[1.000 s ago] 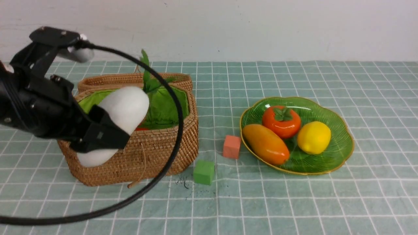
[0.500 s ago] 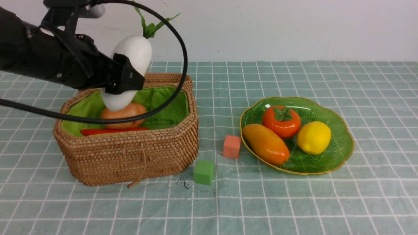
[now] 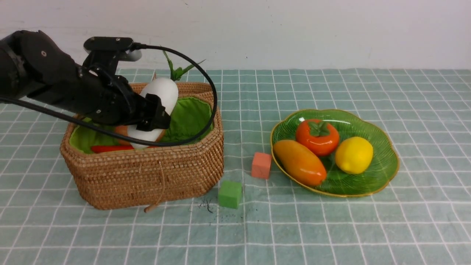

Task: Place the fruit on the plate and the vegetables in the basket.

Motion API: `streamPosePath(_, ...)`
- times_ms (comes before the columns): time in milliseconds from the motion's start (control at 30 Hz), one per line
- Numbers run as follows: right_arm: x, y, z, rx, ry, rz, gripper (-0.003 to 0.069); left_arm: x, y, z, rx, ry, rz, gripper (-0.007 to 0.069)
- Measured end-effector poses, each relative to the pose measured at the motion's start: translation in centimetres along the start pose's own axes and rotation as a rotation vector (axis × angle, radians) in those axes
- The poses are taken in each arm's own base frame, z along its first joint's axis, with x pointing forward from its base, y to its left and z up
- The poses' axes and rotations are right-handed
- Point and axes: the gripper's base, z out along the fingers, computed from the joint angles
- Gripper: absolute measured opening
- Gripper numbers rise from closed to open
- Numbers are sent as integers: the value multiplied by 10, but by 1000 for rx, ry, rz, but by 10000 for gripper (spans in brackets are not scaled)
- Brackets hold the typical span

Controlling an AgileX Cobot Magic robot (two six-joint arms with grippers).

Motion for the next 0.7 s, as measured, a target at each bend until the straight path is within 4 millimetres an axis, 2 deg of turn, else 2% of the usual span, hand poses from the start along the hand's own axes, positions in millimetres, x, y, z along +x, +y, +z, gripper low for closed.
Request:
streamPosePath(33,0,0,0,0,0,0,240,1,-1,0,7,11,-2,602)
streamPosePath(100,0,0,0,0,0,0,240,2,-2,-3,19,29,2,644)
streamPosePath(200,0,0,0,0,0,0,240,1,-5,-11,33,37,21,667)
streamPosePath(333,0,0,0,0,0,0,240,-2,-12,-33,49,20,46,666)
streamPosePath(400,0,0,0,0,0,0,240,-3,-19,-55,71,17,63,657)
streamPosePath(433,0,0,0,0,0,0,240,-3,-20,-57,76,22,65,656)
streamPosePath(500,0,0,0,0,0,0,240,0,-30,-89,101,12,93,645)
streamPosePath(567,0,0,0,0,0,0,240,3,-34,-104,110,6,109,640)
streamPosePath(700,0,0,0,0,0,0,240,24,-47,-153,114,-18,181,611)
